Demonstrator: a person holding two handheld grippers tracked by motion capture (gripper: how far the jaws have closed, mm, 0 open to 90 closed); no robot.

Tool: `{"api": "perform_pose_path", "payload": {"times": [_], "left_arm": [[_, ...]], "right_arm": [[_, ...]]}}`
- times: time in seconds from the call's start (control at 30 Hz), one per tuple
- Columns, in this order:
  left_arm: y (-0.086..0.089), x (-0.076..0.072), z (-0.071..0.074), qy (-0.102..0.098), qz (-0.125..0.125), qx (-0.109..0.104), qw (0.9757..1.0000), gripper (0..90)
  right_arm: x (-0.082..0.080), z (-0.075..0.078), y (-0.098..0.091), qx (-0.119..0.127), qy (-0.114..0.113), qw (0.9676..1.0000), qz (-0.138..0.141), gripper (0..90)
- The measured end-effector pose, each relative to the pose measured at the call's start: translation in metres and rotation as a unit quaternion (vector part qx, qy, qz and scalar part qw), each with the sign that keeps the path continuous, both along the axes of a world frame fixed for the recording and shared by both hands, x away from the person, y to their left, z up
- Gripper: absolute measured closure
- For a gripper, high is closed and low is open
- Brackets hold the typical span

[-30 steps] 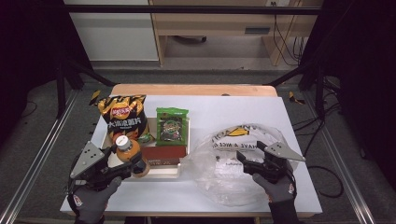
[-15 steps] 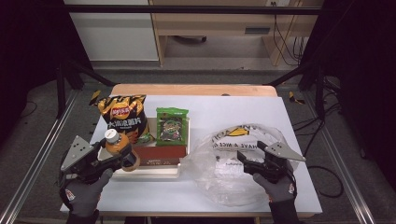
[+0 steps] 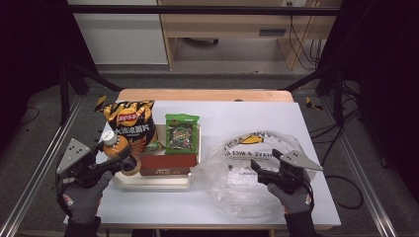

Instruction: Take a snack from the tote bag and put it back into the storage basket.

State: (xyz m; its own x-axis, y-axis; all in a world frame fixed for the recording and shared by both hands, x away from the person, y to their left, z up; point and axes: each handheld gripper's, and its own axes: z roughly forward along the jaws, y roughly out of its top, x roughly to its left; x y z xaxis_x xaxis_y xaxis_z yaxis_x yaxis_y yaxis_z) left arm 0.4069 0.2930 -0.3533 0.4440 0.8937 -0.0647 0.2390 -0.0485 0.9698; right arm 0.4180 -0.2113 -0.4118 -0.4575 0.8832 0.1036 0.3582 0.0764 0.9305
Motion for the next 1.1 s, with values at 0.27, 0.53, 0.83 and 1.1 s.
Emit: {"api": "perform_pose_path", "payload": {"times": [0.27, 0.53, 0.83, 1.1], "left_arm": [[0.007, 0.01, -0.004, 0.004, 0.004, 0.008, 1.0, 29.8], [0.015, 0.018, -0.013, 0.014, 0.018, 0.015, 0.9996, 29.8], [0.018, 0.027, -0.025, 0.024, 0.024, 0.025, 0.9991, 29.8], [0.018, 0.03, -0.038, 0.038, 0.028, 0.034, 0.9983, 29.7]], "right_arm": [[0.0, -0.001, 0.0, -0.001, 0.0, 1.0, 0.0, 14.6], [0.0, -0.001, 0.0, -0.001, 0.0, 1.0, -0.001, 14.5], [0.0, -0.001, -0.001, -0.001, -0.001, 1.0, -0.001, 14.5], [0.0, -0.001, -0.001, -0.001, -0.001, 1.0, -0.002, 14.5]]}}
